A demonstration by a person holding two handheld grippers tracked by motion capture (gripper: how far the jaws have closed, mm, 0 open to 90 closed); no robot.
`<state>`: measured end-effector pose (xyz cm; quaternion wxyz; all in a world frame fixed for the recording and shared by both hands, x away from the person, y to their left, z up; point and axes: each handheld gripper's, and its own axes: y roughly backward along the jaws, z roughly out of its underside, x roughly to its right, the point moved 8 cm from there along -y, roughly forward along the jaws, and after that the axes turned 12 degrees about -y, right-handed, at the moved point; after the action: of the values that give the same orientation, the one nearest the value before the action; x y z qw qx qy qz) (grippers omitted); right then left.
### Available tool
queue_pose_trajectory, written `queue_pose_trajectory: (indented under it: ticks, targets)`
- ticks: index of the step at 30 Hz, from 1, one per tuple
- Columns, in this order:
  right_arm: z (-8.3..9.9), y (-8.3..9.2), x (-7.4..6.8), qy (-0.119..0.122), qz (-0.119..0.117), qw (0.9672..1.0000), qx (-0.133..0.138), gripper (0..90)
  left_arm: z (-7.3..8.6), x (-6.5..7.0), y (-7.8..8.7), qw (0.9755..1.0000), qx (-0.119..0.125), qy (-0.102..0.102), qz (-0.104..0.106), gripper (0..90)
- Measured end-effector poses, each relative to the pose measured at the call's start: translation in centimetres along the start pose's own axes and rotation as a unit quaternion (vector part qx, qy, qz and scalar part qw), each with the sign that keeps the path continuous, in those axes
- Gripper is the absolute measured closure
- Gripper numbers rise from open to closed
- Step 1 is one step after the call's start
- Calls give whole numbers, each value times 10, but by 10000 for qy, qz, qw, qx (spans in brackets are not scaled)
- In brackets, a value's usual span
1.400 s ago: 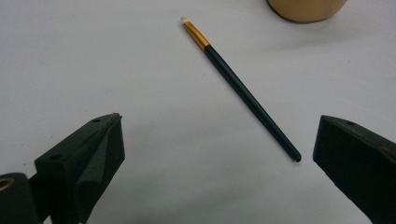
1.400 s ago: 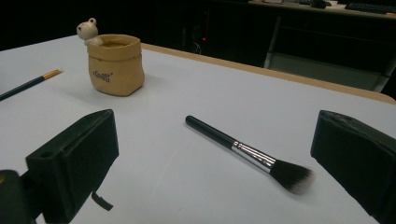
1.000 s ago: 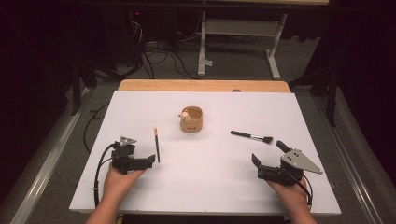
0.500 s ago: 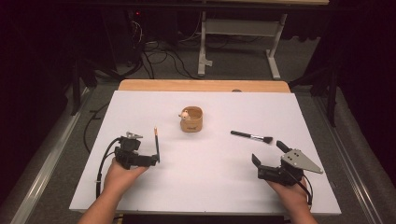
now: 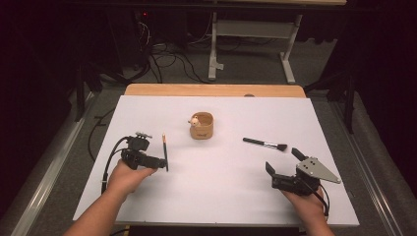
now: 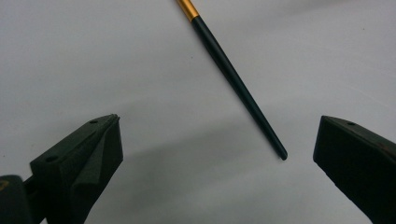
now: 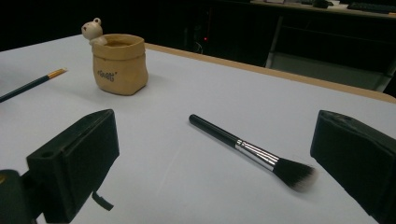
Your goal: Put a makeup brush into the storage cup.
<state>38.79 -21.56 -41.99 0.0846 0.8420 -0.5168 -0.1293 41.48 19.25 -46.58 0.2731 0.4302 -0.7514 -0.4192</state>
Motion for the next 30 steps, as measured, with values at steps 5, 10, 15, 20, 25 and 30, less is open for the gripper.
queue_pose_trajectory:
  ticks: [5, 10, 15, 20, 25, 30]
  targets:
    - [0, 1, 0, 22, 8, 10000, 7, 26, -4, 0, -4, 9997, -243, -62, -25, 23]
    - [0, 0, 0, 43, -2, 10000, 7, 26, -7, -1, -9, 9991, -428, -24, -2, 29]
    - [-1, 0, 0, 20, 0, 10000, 14, 27, -11, -1, -10, 9984, -560, -5, 76, 42]
    - [-1, 1, 0, 31, -9, 10000, 26, 27, -15, 0, -13, 9969, -773, 98, 143, 67]
    - [-1, 1, -1, 24, -12, 10000, 26, 27, -20, 0, -13, 9963, -837, 120, 121, 107]
    - [-2, 1, -1, 30, -5, 10000, 28, 27, -28, 3, -14, 9955, -926, 138, 131, 167]
